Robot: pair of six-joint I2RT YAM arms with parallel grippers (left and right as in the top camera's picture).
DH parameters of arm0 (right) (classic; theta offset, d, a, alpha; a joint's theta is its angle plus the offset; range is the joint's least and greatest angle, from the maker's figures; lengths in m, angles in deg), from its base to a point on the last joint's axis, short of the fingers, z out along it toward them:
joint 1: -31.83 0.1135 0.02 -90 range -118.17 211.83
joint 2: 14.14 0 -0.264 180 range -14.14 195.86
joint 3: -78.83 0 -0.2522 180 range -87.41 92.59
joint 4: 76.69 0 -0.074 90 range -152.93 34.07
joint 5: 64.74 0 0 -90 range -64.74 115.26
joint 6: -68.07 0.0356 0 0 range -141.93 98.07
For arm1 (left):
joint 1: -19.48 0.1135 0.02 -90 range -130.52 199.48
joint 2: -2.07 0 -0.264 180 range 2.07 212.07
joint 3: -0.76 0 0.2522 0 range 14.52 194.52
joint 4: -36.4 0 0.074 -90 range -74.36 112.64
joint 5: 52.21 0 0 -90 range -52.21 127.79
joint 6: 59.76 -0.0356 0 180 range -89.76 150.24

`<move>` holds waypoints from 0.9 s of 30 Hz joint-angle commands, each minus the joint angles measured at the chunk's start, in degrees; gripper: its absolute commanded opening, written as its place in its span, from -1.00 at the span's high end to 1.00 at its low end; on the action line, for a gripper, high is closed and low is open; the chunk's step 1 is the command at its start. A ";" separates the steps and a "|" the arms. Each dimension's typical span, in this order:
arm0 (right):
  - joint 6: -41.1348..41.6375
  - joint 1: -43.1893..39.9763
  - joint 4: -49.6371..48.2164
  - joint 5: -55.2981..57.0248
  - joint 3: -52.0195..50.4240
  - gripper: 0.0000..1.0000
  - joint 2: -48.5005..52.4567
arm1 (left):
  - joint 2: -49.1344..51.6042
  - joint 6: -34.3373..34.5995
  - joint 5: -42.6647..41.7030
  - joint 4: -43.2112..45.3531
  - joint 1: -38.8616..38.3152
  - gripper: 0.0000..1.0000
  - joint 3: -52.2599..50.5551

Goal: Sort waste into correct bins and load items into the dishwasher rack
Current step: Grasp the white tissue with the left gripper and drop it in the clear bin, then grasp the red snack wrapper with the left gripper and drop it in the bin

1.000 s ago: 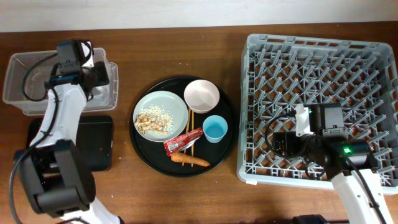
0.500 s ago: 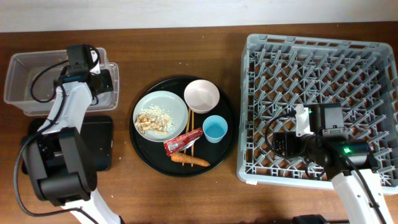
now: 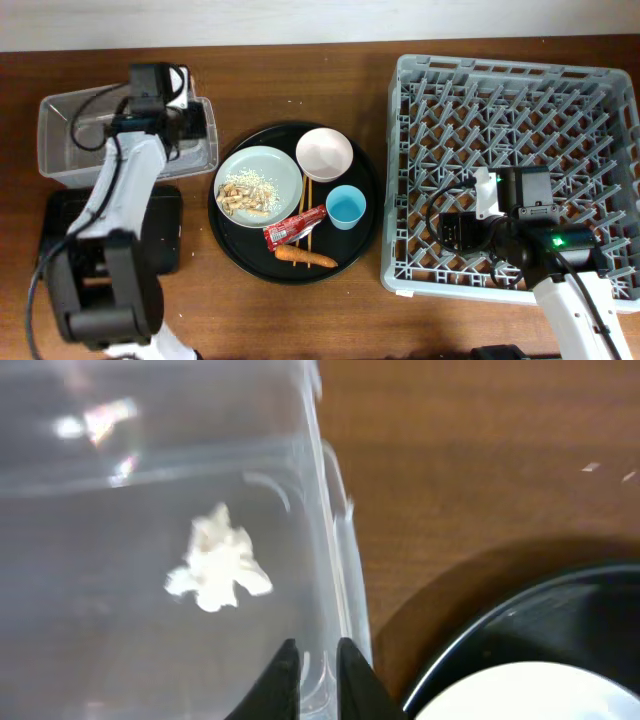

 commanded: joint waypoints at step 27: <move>0.68 0.37 0.02 0.00 1.18 -0.97 -0.02 | -4.09 11.72 2.16 -20.81 -35.67 -0.46 -12.20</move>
